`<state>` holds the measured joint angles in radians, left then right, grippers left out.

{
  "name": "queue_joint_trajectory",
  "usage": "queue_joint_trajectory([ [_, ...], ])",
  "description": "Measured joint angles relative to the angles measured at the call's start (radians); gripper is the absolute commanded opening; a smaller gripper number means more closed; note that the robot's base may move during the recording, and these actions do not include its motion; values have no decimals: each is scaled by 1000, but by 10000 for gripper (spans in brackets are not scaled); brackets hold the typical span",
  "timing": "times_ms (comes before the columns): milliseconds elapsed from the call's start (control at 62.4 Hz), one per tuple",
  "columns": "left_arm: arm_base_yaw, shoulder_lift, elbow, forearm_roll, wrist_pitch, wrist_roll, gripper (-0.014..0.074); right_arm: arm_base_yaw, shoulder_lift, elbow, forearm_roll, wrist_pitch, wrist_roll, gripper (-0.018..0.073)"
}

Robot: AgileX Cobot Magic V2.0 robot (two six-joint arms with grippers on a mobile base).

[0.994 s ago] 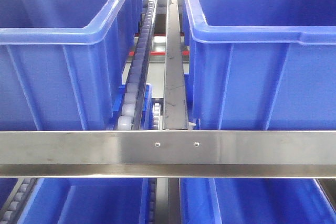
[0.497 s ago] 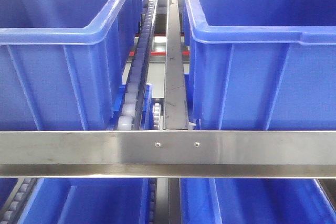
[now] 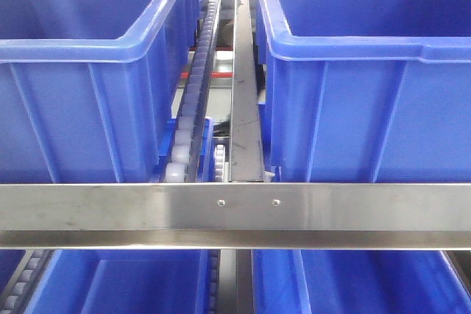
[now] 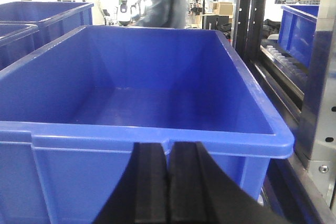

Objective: Pick and sort blue part to right shelf

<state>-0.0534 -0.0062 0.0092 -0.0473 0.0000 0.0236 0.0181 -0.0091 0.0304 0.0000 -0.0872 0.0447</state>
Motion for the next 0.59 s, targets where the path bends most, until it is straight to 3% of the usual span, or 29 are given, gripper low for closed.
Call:
queue_joint_trajectory([
  [593,0,0,0,-18,0,-6,123,0,0,0,-5,0,2,55],
])
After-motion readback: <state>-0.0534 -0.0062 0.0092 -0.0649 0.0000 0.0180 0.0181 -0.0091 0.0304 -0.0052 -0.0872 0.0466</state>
